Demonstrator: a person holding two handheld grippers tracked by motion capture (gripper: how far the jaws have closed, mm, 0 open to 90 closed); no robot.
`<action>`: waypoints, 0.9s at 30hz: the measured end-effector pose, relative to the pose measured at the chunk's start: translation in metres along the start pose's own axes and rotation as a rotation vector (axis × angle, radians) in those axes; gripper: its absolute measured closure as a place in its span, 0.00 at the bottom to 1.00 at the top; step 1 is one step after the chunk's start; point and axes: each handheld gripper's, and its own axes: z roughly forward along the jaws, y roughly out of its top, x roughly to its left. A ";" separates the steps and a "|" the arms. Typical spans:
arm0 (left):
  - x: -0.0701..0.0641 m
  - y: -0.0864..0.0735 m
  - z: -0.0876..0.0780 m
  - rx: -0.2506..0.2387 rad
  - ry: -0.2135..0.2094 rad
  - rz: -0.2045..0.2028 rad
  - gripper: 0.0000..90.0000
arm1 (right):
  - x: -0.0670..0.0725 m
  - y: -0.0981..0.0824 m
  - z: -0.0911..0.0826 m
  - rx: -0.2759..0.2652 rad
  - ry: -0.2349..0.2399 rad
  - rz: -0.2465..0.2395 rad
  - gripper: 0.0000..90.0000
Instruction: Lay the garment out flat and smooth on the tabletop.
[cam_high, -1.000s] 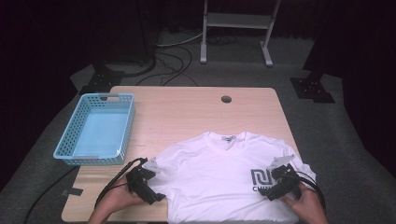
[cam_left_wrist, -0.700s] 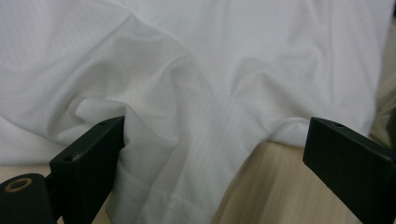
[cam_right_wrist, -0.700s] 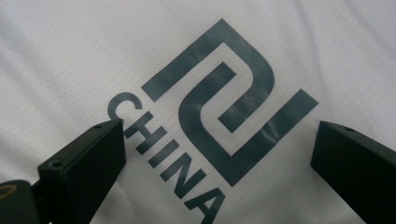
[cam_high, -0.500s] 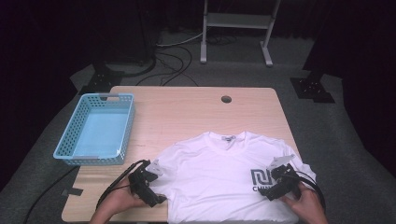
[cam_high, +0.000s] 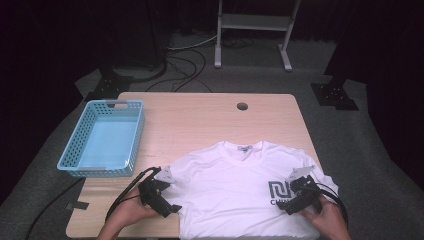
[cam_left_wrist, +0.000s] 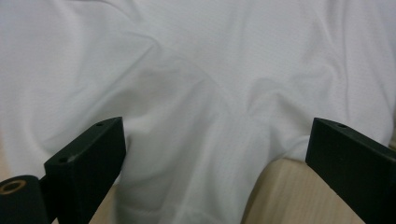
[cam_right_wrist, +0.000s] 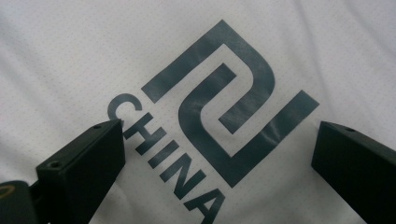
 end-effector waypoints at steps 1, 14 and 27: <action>0.000 0.000 0.004 0.007 -0.014 0.002 0.05 | 0.000 0.000 0.000 0.000 0.000 0.000 0.02; -0.003 -0.011 0.000 0.090 0.006 0.002 0.01 | 0.000 0.000 0.000 0.004 0.002 -0.006 0.02; 0.030 -0.002 -0.002 -0.001 0.135 -0.061 0.01 | 0.000 0.003 0.000 0.025 0.002 -0.006 0.02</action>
